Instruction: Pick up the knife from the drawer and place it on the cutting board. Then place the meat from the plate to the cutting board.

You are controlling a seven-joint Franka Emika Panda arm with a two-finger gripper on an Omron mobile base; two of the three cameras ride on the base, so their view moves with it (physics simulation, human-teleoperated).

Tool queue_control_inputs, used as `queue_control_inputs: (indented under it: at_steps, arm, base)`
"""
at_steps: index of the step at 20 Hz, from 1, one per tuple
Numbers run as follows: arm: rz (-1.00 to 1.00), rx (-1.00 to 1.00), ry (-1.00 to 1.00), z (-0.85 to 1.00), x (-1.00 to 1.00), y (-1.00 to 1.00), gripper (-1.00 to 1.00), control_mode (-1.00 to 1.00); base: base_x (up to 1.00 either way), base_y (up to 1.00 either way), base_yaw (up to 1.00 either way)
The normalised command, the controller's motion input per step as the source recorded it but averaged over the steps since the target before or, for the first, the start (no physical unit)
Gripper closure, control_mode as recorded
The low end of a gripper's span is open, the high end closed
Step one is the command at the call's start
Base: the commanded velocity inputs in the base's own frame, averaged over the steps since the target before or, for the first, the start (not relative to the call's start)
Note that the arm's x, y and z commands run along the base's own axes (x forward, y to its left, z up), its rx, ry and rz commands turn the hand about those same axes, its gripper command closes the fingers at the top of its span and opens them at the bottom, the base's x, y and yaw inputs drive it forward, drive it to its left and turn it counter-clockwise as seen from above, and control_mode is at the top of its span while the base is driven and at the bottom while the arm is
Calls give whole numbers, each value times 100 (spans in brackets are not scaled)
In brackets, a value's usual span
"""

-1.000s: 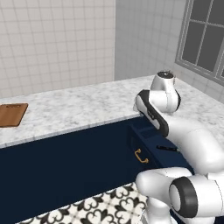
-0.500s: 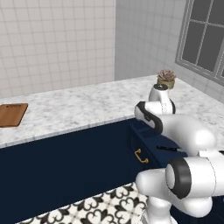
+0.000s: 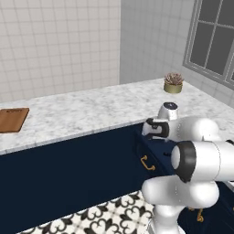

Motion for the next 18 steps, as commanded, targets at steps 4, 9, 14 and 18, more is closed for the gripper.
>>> queue_control_inputs:
  at_steps: [4, 9, 14, 18]
  arm:
    - [33, -9, 1, -32, 1, 2, -100, -100]
    - [25, -5, 2, -31, 0, 3, -100, -100]
    - [21, 0, 0, -34, 0, 0, -100, -100]
    - [12, 0, 2, -42, 0, 0, -100, -100]
  base:
    - [0, 0, 0]
    - [0, 0, 0]
    - [0, 0, 0]
    - [0, 0, 0]
